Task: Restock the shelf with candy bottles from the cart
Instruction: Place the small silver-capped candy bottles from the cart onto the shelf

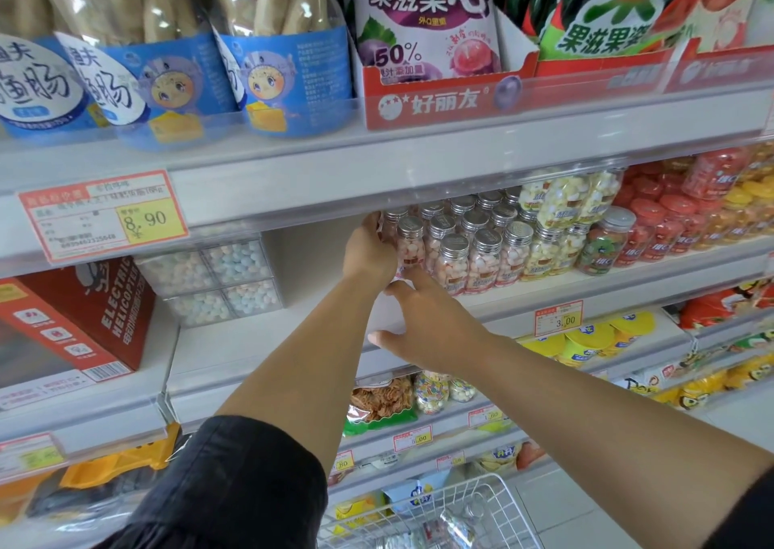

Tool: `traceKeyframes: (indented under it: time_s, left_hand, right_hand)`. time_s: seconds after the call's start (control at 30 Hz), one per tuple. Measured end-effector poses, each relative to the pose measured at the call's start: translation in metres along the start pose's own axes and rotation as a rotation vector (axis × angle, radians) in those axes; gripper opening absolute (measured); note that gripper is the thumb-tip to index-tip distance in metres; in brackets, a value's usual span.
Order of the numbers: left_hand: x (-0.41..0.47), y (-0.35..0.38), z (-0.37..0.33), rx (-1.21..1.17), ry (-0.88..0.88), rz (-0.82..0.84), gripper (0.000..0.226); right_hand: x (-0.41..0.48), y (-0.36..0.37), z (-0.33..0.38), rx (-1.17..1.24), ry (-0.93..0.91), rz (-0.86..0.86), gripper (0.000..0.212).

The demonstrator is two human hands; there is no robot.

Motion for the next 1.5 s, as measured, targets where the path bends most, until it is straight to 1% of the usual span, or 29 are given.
traceKeyframes:
  time_s: [0.17,0.33,0.53,0.63,0.7,0.73,0.8,0.87,0.93,0.97,1.03,1.13,1.33,1.5]
  left_hand:
    - [0.000,0.000,0.004,-0.013,0.019,-0.012,0.026]
    - [0.002,-0.003,0.005,-0.044,0.016,-0.006,0.045]
    - [-0.001,-0.010,0.007,0.004,0.049,-0.013,0.045]
    - [-0.004,-0.015,0.008,0.025,0.057,-0.008,0.045]
    - [-0.005,-0.019,0.009,0.029,0.053,-0.013,0.045]
    - [-0.005,-0.021,0.008,0.026,0.054,-0.015,0.044]
    - [-0.005,-0.022,0.006,0.014,0.077,-0.016,0.038]
    - [-0.006,-0.021,0.001,0.026,0.105,-0.012,0.034]
    - [-0.006,-0.019,-0.001,0.043,0.109,-0.008,0.031]
    - [-0.005,-0.018,0.000,0.044,0.104,-0.005,0.028]
    - [-0.004,-0.015,0.001,0.045,0.090,0.009,0.023]
    - [-0.004,-0.013,0.003,0.042,0.082,0.024,0.024]
    - [-0.008,-0.015,0.000,0.058,0.101,0.015,0.027]
    - [-0.026,-0.021,-0.001,0.036,0.103,-0.050,0.030]
  right_hand:
    - [0.000,0.003,0.000,0.020,0.001,0.006,0.070]
    - [-0.001,0.002,-0.001,0.028,0.007,-0.003,0.071]
    - [-0.005,-0.001,0.002,0.015,0.004,0.000,0.068]
    - [-0.010,-0.002,0.006,0.002,-0.010,0.029,0.063]
    - [-0.012,-0.011,0.012,-0.033,-0.067,0.018,0.051]
    - [-0.011,-0.021,0.015,-0.051,-0.110,-0.029,0.041]
    - [-0.008,-0.052,0.021,-0.102,-0.173,-0.206,0.024]
    - [-0.004,-0.082,0.017,-0.201,-0.166,-0.419,0.017]
    - [0.001,-0.097,0.007,-0.299,-0.104,-0.519,0.018]
    - [0.006,-0.099,0.001,-0.335,-0.077,-0.516,0.022]
    - [0.014,-0.092,-0.009,-0.381,-0.033,-0.435,0.030]
    - [0.022,-0.082,-0.017,-0.390,0.007,-0.312,0.038]
    - [0.022,-0.080,-0.020,-0.287,-0.026,-0.317,0.039]
    - [0.021,-0.083,-0.026,-0.193,-0.083,-0.300,0.040]
Point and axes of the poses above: each hand's wrist, its own x-axis towards the middle knuckle, its own y-axis out of the palm, z = x × y, the point moved 9 cm from there along x, towards the middle knuckle, and after that the axes turned 7 degrees about -x, right-handed, at the moved point
